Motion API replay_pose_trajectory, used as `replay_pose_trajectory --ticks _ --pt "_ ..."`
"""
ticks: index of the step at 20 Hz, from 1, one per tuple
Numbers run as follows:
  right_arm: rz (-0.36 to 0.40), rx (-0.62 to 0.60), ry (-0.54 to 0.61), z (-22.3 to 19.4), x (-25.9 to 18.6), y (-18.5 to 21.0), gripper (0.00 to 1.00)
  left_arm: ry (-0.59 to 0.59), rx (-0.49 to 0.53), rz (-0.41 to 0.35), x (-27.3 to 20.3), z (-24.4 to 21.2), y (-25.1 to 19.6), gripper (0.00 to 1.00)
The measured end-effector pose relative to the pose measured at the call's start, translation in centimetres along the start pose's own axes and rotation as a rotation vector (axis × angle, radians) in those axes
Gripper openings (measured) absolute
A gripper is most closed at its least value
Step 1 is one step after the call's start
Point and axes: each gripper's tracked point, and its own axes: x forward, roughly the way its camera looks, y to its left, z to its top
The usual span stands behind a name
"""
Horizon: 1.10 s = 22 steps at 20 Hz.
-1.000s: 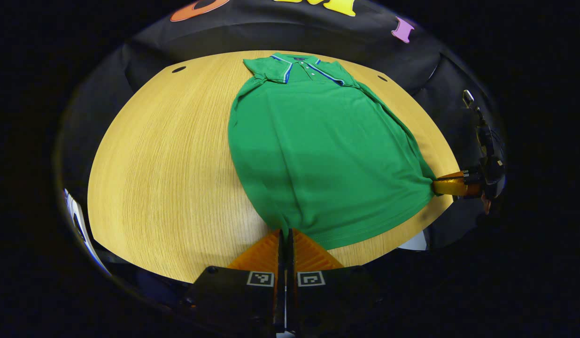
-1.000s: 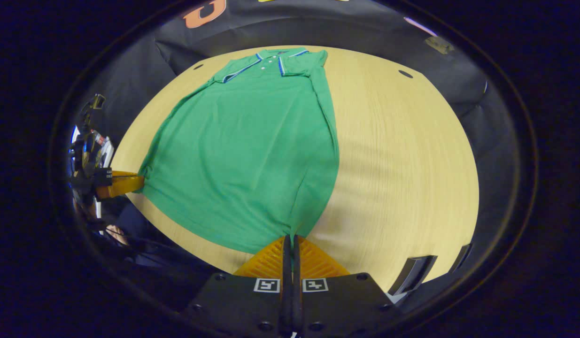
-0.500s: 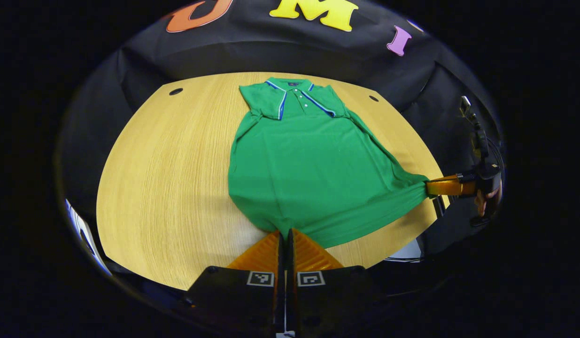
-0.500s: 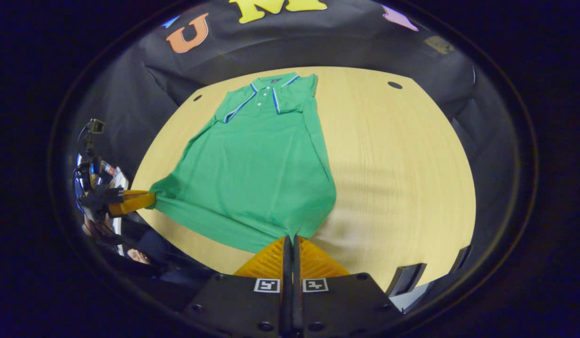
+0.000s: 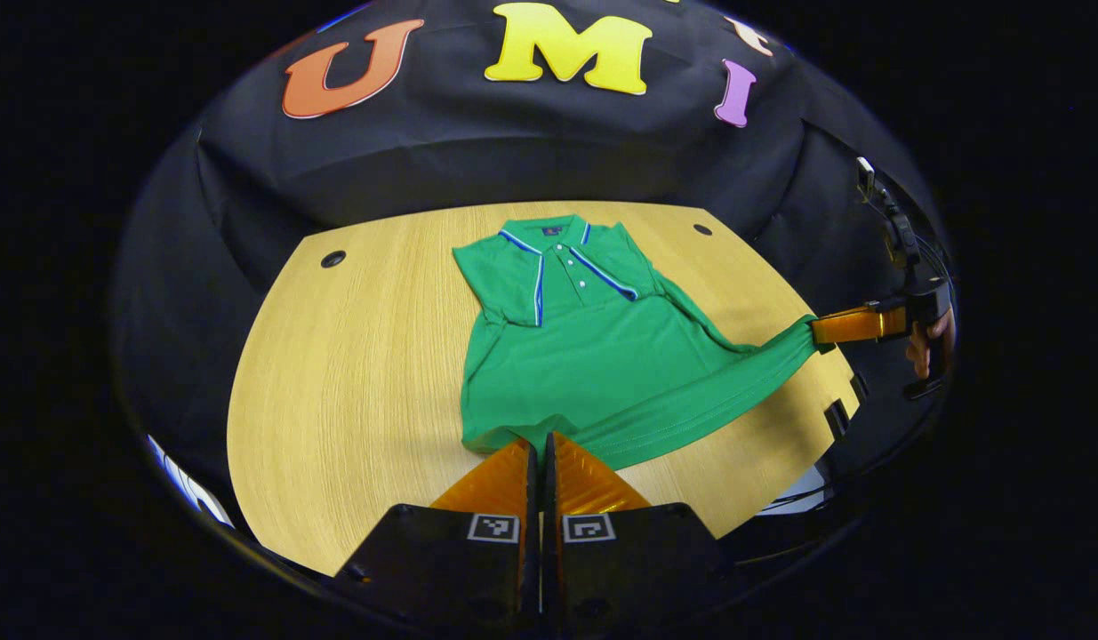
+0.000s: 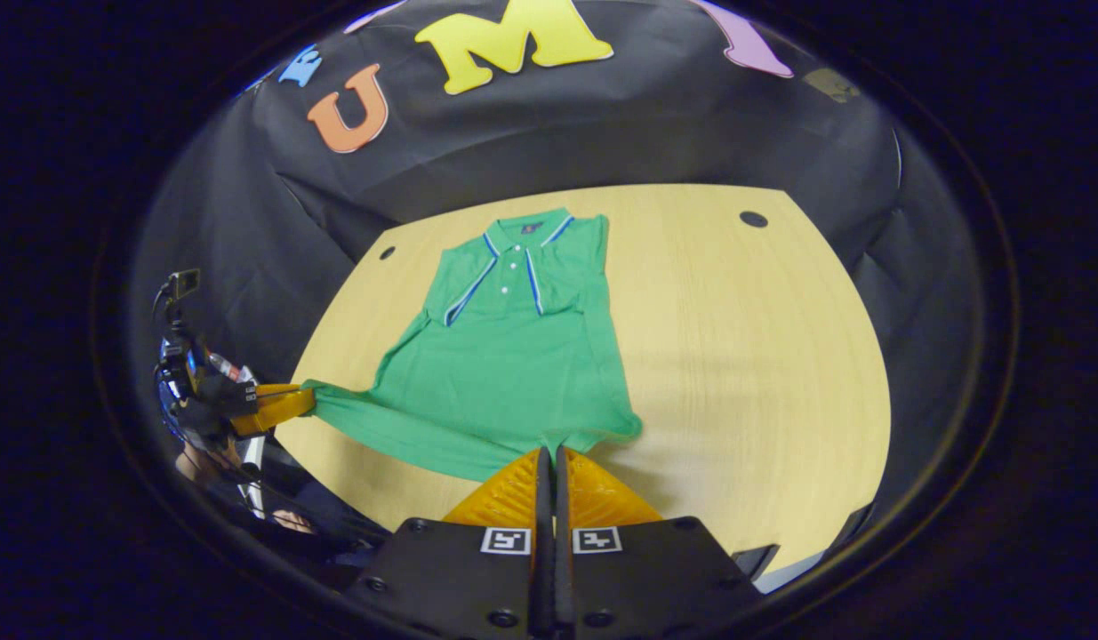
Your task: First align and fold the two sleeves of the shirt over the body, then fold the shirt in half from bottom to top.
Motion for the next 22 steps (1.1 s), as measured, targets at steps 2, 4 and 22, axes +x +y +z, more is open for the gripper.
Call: replay_pose_trajectory --ticks 2,4,22 --pt "0.004 -0.015 -0.021 2.5 0.4 0.1 0.05 -0.031 -0.004 0.004 0.8 2.4 0.6 0.04" --pt "0.002 -0.023 -0.038 5.1 1.1 0.1 0.03 -0.057 -0.001 -0.005 1.7 4.7 1.0 0.04" --pt "-0.006 -0.044 -0.181 25.4 12.9 -1.1 0.02 -0.2 0.001 0.056 12.7 21.6 8.1 0.04"
